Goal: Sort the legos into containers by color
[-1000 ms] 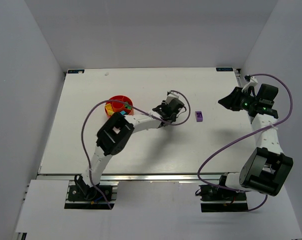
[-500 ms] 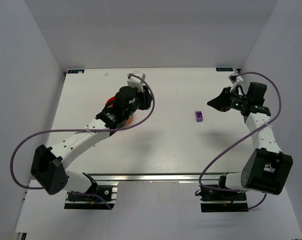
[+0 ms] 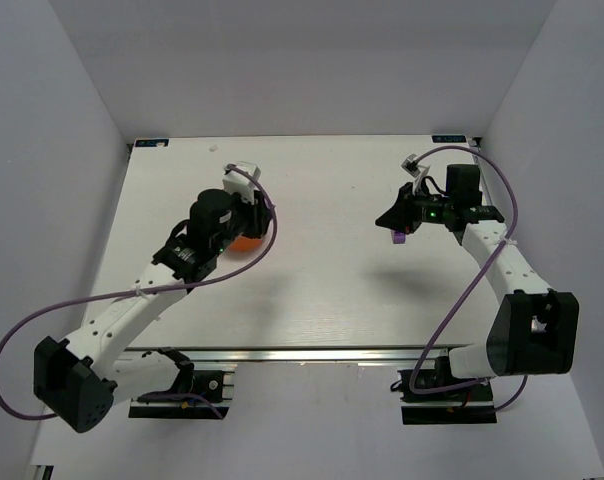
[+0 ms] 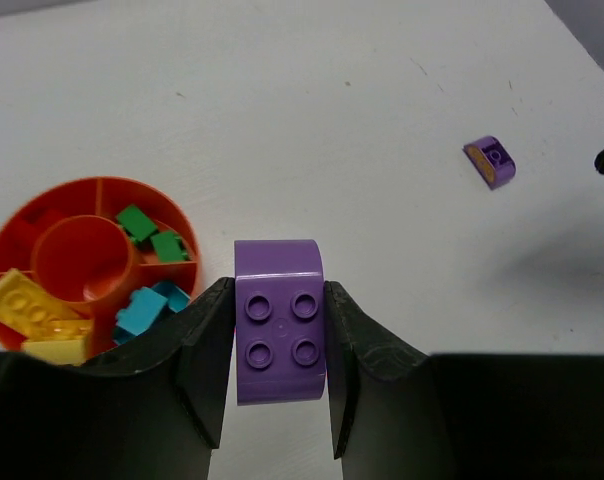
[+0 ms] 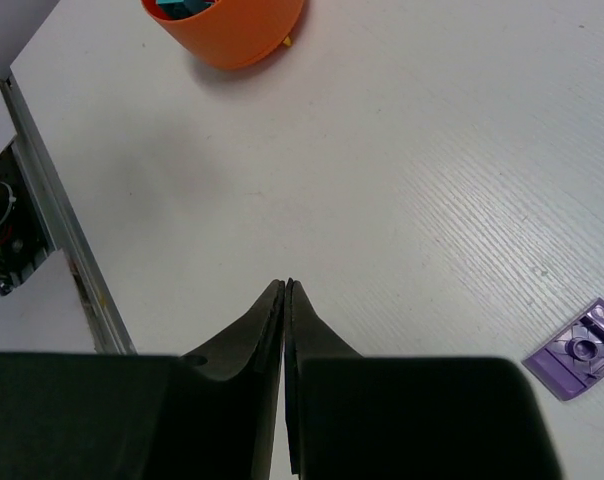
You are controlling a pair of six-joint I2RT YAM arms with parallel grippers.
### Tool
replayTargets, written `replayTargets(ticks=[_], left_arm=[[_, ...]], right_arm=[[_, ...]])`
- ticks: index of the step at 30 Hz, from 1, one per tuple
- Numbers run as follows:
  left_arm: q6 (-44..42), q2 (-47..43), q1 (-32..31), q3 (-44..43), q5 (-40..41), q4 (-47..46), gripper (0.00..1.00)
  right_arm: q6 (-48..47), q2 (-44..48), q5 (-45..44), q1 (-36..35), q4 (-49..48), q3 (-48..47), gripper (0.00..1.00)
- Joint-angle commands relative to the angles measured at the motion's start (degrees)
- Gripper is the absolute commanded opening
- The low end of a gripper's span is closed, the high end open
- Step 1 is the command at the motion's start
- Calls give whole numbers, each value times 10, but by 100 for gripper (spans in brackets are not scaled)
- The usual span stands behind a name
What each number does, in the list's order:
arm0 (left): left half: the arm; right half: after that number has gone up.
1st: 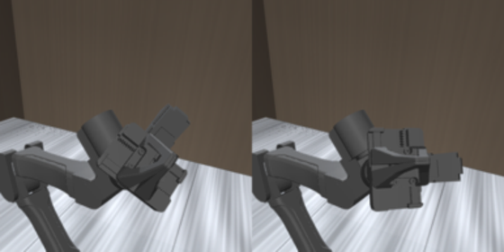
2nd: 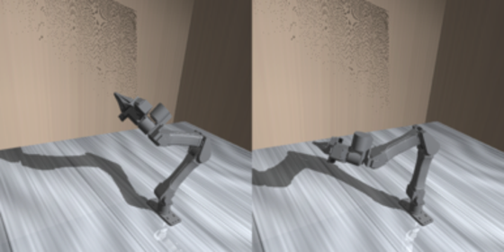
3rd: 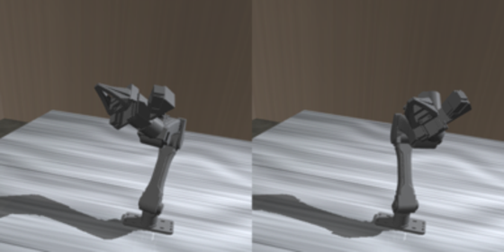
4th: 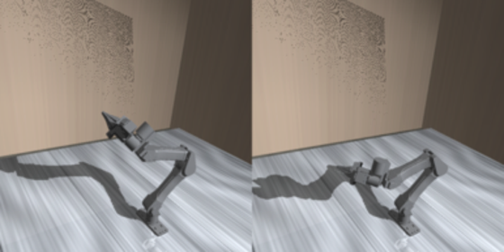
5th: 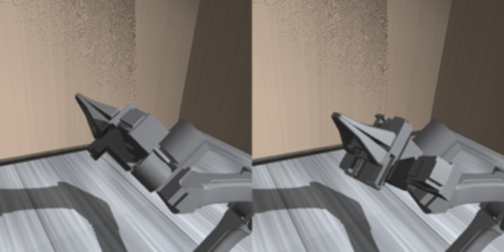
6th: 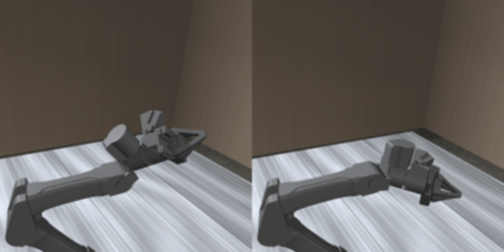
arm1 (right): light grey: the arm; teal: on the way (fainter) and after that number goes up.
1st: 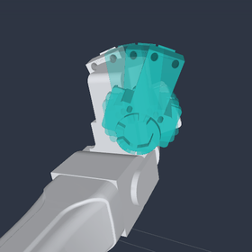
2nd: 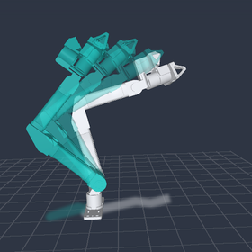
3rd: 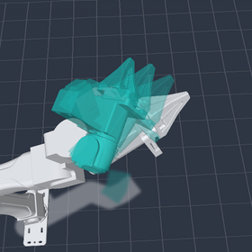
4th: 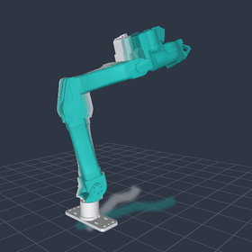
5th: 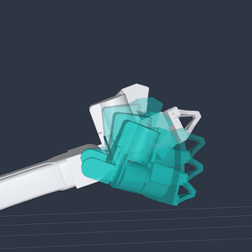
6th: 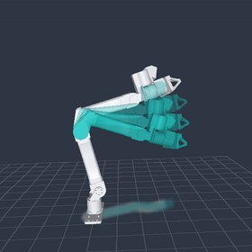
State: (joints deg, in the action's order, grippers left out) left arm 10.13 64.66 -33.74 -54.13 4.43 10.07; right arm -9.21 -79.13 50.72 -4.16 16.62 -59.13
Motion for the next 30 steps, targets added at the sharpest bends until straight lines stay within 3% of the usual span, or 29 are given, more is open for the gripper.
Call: replayTargets(ticks=[1, 7, 13, 30], left_arm=[[-41, -44, 28, 4, -2, 2, 16], [-58, -25, 97, 0, -10, -24, 15], [-49, 34, 169, -21, -98, -72, 15], [-34, 151, 245, 2, -233, -236, 17]], right_arm=[[5, 8, -14, -8, -7, -14, 8], [-1, 34, -16, -7, -26, 20, 8], [-4, 50, -5, -4, -28, 31, 8], [-19, 43, 2, -4, -19, 34, 8]])
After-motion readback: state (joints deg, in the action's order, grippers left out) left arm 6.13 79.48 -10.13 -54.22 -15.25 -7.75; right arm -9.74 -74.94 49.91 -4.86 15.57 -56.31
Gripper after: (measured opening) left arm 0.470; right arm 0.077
